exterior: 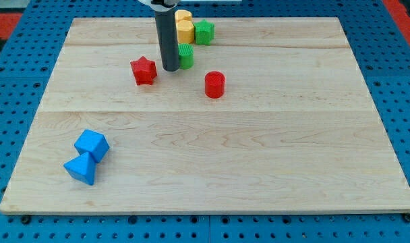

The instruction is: Slide the red circle closer to the red star

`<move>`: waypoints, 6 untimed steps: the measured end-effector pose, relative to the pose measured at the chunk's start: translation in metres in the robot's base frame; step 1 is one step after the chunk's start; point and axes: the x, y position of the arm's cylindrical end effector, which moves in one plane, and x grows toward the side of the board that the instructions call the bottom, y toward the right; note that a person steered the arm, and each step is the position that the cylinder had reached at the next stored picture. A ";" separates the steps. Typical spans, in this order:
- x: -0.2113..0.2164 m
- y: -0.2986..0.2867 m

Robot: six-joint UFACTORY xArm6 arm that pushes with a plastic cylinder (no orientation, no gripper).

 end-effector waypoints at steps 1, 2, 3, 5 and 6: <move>-0.031 0.008; -0.056 0.022; -0.021 0.052; 0.059 0.112; 0.063 0.059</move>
